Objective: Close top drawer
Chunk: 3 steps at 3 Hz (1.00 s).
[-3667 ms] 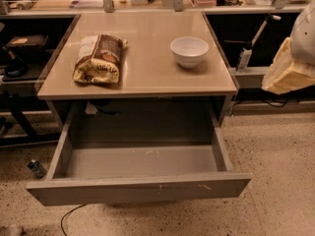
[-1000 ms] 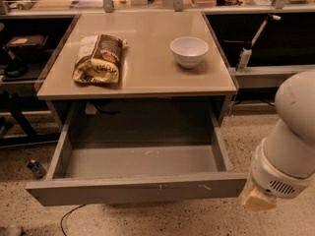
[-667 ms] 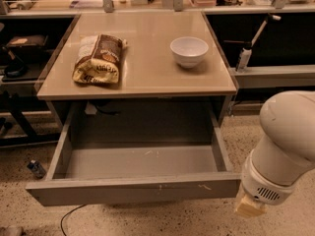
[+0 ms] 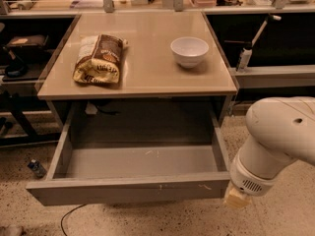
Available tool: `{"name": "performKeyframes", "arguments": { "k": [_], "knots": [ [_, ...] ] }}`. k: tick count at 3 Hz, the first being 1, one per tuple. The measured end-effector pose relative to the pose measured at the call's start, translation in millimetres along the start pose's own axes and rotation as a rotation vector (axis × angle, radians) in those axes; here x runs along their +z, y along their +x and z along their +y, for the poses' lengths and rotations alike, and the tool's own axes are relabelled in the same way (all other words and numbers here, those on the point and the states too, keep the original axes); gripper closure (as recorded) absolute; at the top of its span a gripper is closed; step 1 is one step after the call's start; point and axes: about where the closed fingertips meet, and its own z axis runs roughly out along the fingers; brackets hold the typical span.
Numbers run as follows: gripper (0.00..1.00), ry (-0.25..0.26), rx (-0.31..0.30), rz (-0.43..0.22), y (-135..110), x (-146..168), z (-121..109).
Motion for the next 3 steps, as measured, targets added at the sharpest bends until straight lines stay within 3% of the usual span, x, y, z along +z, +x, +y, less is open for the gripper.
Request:
{"name": "performKeyframes", "arguments": {
  "k": [3],
  "knots": [
    [1.0,-0.028,-0.002,-0.021,-29,41,-23]
  ]
}}
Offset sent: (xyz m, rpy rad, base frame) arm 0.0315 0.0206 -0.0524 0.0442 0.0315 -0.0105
